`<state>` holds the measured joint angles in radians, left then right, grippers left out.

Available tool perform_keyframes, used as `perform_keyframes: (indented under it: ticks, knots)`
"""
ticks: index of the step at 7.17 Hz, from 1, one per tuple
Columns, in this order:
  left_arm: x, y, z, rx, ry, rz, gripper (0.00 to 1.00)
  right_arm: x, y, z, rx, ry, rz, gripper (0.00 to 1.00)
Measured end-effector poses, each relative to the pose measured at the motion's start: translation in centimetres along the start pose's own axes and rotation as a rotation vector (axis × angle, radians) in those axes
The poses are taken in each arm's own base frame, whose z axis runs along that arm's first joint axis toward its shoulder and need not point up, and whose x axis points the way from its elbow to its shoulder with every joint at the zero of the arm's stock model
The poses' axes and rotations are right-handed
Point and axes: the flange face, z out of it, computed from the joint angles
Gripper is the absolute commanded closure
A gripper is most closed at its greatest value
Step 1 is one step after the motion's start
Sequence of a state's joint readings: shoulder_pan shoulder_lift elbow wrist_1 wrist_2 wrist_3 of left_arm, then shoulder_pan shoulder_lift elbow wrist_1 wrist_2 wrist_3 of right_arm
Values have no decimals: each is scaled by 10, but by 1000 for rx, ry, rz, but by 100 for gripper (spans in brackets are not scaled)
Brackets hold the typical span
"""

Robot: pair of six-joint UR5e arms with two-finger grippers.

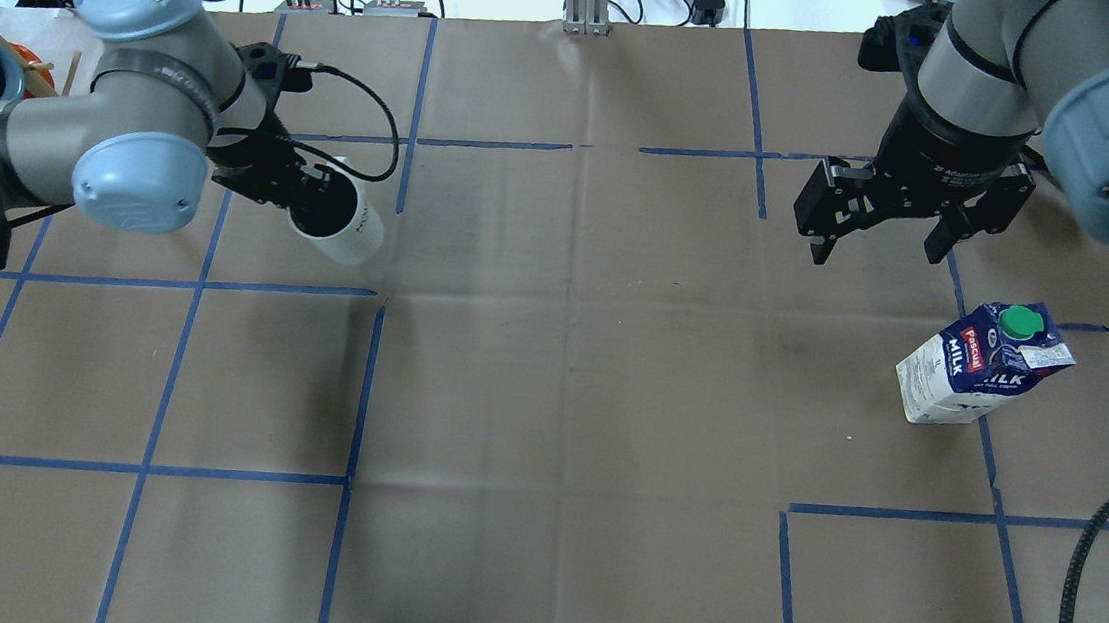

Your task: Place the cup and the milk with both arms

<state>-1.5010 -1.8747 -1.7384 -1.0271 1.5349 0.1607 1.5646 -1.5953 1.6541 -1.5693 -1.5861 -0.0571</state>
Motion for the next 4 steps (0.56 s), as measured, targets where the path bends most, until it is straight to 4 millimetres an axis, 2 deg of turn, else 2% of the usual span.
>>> perform_keyframes:
  ticks: [2,3,4]
  knots:
    - [74,-53,7,37,18,-6,100,-1,0,1,-1,0,-1,0]
    - [101,-76,17,45,24,-11,100,-1,0,1,-2,0,-1,0]
    - [120,-91,31,43,28,-15,87,-1,0,1,-2,0,-1,0]
